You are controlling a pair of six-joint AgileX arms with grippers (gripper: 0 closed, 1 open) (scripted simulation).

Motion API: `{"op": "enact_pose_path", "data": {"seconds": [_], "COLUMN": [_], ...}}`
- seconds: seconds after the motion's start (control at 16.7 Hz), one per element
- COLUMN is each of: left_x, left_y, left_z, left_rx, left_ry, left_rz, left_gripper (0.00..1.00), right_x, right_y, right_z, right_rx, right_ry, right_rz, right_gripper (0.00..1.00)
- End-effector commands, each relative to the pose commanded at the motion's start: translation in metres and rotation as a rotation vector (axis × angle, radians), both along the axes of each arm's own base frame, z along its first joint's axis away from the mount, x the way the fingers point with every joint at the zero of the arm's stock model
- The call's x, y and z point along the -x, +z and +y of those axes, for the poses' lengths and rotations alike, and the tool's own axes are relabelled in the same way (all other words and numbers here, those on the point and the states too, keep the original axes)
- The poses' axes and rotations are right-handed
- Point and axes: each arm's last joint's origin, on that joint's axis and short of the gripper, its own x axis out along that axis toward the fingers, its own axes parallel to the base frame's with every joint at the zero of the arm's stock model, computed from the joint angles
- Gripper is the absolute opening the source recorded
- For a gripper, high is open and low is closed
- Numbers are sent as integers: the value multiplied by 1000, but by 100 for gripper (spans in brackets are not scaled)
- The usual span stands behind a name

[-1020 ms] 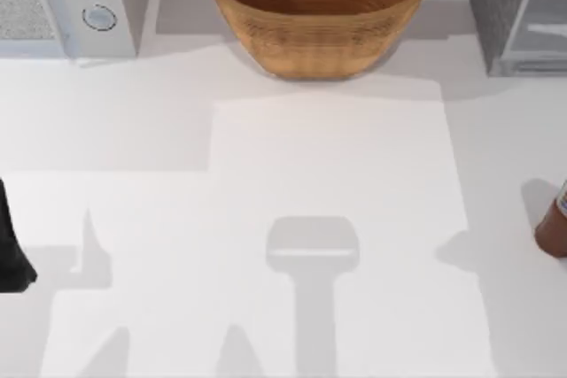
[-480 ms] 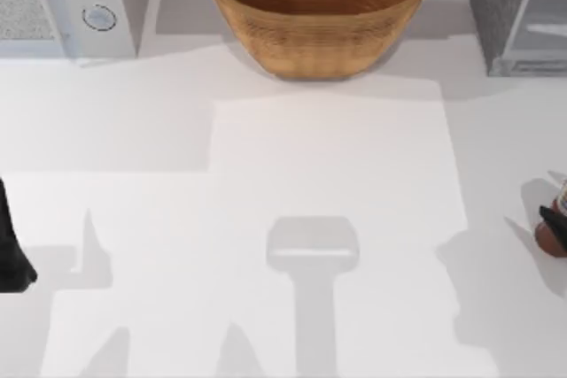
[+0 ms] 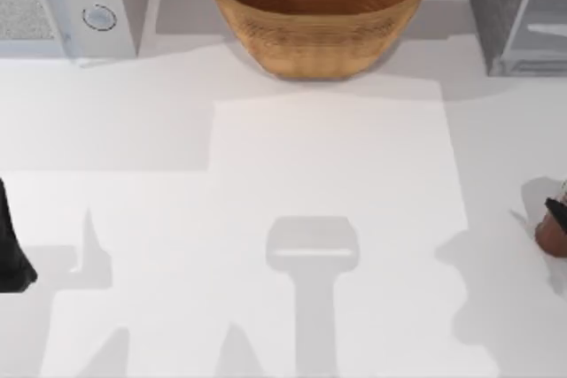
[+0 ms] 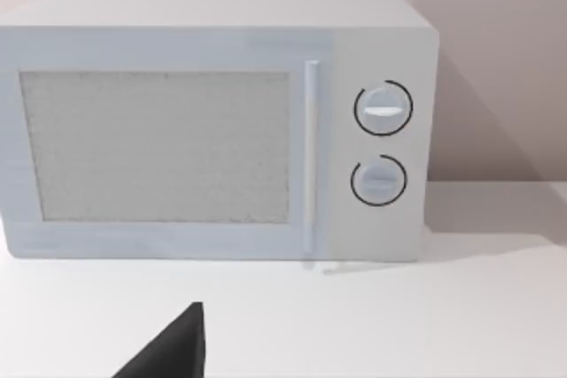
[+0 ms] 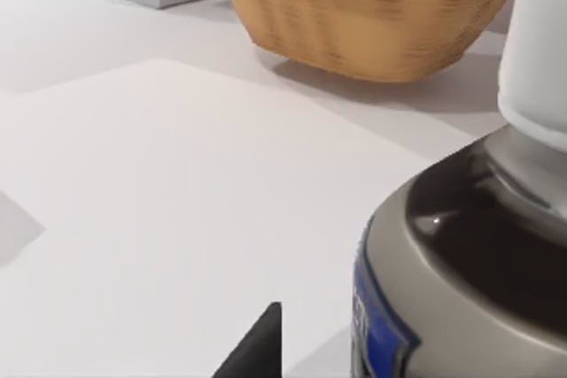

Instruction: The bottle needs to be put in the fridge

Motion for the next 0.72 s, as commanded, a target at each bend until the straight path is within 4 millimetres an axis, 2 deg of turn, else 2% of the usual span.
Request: {"op": "enact_pose_path", "data": {"seconds": [0.42, 0.72], "left_x": [0, 0], "left_y": [0, 0], "left_z": [0, 0], "left_rx": [0, 0], "left_ry": [0, 0], "left_rz": [0, 0], "left_gripper": [100, 100], "right_x": [0, 0], "right_y": [0, 0], "right_z": [0, 0], "right_rx": [0, 0], "right_ry": [0, 0], "right_rz": [0, 0], "right_gripper": [3, 1]}}
